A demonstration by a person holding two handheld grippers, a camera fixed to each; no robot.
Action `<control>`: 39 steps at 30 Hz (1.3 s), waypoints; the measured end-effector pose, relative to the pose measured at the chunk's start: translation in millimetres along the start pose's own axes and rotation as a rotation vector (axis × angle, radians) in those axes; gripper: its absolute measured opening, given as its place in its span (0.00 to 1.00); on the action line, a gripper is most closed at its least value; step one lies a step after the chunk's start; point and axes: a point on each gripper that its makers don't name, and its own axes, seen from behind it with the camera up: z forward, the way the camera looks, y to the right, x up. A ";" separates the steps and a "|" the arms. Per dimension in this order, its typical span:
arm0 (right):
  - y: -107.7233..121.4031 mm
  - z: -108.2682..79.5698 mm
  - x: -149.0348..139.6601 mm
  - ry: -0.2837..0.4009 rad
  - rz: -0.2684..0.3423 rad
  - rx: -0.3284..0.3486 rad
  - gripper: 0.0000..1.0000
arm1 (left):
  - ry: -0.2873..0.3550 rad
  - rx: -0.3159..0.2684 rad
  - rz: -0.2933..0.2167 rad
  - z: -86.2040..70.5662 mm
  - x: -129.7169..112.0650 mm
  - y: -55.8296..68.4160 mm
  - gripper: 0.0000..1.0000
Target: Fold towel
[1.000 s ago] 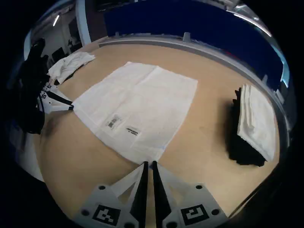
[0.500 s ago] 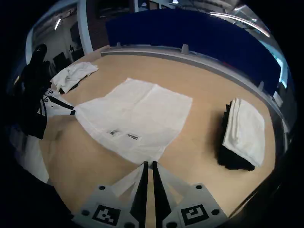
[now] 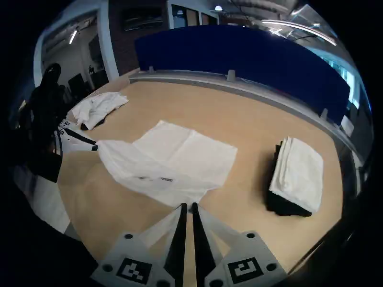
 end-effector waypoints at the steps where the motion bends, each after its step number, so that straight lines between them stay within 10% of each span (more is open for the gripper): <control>1: -0.6 -2.8 0.7 0.001 0.000 0.000 0.08 | 0.001 -0.001 -0.003 -2.7 0.6 0.8 0.11; 18: -6.8 -20.1 1.5 0.001 0.024 0.007 0.08 | 0.001 -0.013 -0.049 -20.6 2.8 8.9 0.11; 39: 28.5 29.4 23.3 -0.022 0.040 -0.003 0.08 | -0.009 0.006 -0.156 31.2 32.2 -15.9 0.11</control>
